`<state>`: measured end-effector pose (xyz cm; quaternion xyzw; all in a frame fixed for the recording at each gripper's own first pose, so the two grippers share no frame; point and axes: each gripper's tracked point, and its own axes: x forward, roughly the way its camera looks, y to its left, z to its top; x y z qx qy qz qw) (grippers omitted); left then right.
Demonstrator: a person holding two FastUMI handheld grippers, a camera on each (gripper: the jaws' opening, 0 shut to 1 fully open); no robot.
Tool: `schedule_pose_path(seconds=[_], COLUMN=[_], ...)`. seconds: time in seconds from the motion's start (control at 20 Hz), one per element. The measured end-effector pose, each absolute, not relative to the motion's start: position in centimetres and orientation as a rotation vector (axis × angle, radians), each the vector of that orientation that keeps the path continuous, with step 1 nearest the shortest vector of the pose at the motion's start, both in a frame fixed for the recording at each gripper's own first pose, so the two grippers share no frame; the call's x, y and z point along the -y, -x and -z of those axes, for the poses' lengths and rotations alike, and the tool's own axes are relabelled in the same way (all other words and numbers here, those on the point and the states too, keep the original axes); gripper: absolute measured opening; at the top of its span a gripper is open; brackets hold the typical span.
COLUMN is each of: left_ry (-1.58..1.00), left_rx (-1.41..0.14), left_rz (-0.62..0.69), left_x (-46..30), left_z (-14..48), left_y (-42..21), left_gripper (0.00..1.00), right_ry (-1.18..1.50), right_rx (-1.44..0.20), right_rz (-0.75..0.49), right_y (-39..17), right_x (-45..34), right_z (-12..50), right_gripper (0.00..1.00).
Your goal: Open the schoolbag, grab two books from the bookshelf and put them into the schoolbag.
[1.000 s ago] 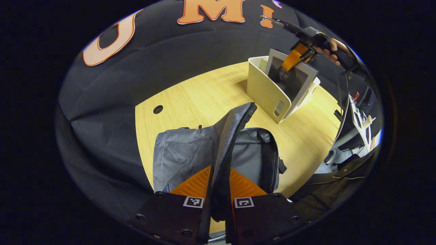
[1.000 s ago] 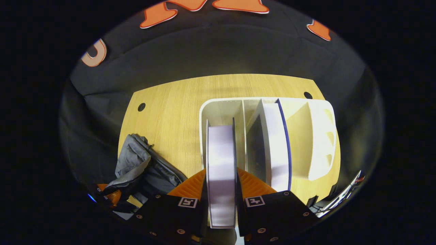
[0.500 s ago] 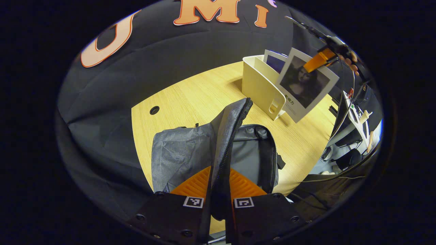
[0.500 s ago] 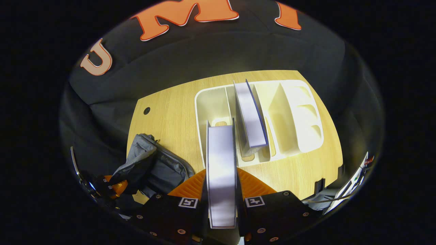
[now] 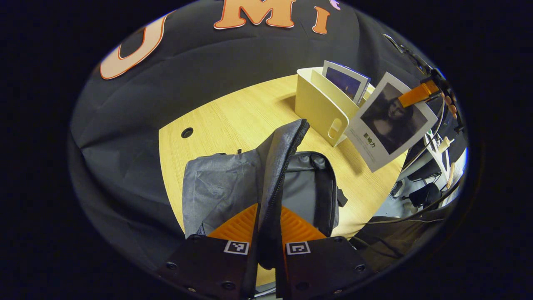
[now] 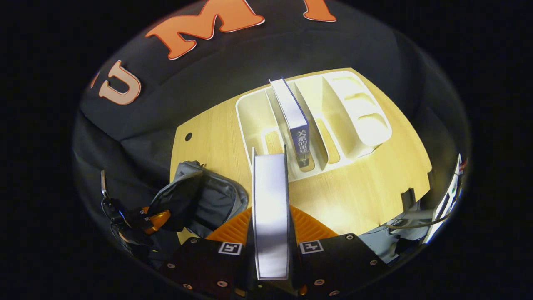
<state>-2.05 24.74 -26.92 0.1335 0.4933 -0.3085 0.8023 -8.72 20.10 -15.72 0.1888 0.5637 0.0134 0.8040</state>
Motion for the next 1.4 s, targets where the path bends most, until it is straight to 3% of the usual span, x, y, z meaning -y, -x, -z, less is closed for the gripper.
schedule_pose_path(seconds=[0.35,0.8,1.4], left_ry=[-0.266,-0.227,-0.176], left_rx=[-1.050,-1.021,-0.969], left_rz=[0.650,0.597,0.544], left_x=[-24.4,-24.5,-23.1], left_z=[26.7,25.3,23.8], left_y=[2.1,1.7,1.7], left_gripper=[0.18,0.18,0.18], right_ry=[-0.634,-0.965,-1.033], right_rx=[-1.171,-1.041,-1.019], right_rz=[-0.095,-0.256,-0.363], right_y=[11.4,10.8,8.5], right_x=[-22.7,-30.6,-41.0], right_z=[16.5,16.9,23.0], right_gripper=[0.34,0.33,0.33])
